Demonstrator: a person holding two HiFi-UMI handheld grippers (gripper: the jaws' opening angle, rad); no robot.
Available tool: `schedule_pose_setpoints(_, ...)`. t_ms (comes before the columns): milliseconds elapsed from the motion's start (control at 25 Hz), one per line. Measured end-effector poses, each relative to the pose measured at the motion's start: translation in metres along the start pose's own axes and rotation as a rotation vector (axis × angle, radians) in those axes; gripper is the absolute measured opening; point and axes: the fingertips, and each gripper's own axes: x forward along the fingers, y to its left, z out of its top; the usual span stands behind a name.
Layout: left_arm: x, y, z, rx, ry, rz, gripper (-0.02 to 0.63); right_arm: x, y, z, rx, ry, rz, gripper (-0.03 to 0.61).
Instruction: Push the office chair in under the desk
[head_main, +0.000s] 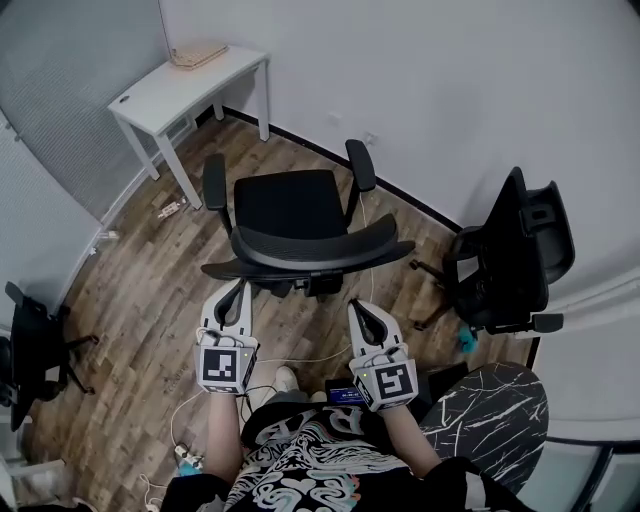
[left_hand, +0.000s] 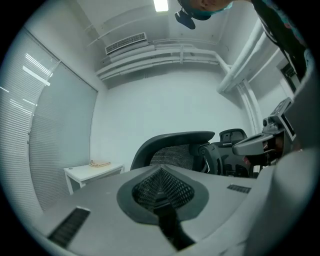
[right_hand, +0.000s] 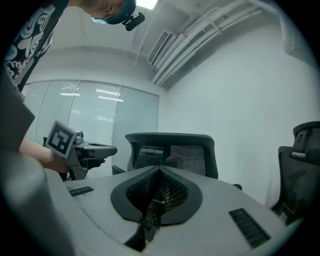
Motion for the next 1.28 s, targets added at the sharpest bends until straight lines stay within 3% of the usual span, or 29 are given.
schedule_pose_setpoints(160, 0.005, 0.003, -0.005, 0.031, 0.011, -0.020, 0.020, 0.007, 0.000, 0.000, -0.002, 0.008, -0.016, 0.020)
schedule_pose_setpoints(360, 0.013, 0.014, -0.015, 0.013, 0.002, -0.025, 0.020, 0.015, 0.005, -0.007, -0.005, 0.019, -0.020, 0.020)
schedule_pose_setpoints(680, 0.022, 0.007, -0.019, 0.115, 0.017, -0.107, 0.020, 0.017, 0.000, -0.015, 0.008, 0.020, -0.073, 0.020)
schedule_pose_setpoints(840, 0.028, 0.002, -0.023, 0.154, 0.058, -0.129, 0.021, 0.020, -0.001, -0.017, 0.025, 0.029, -0.063, 0.031)
schedule_pose_setpoints(1120, 0.032, 0.000, -0.032, 0.173, 0.058, -0.130, 0.021, 0.024, -0.004, -0.022, 0.024, 0.041, -0.033, 0.034)
schedule_pose_setpoints(1280, 0.033, 0.001, -0.040, 0.235, 0.098, -0.132, 0.022, 0.028, -0.006, -0.029, 0.043, 0.043, -0.027, 0.032)
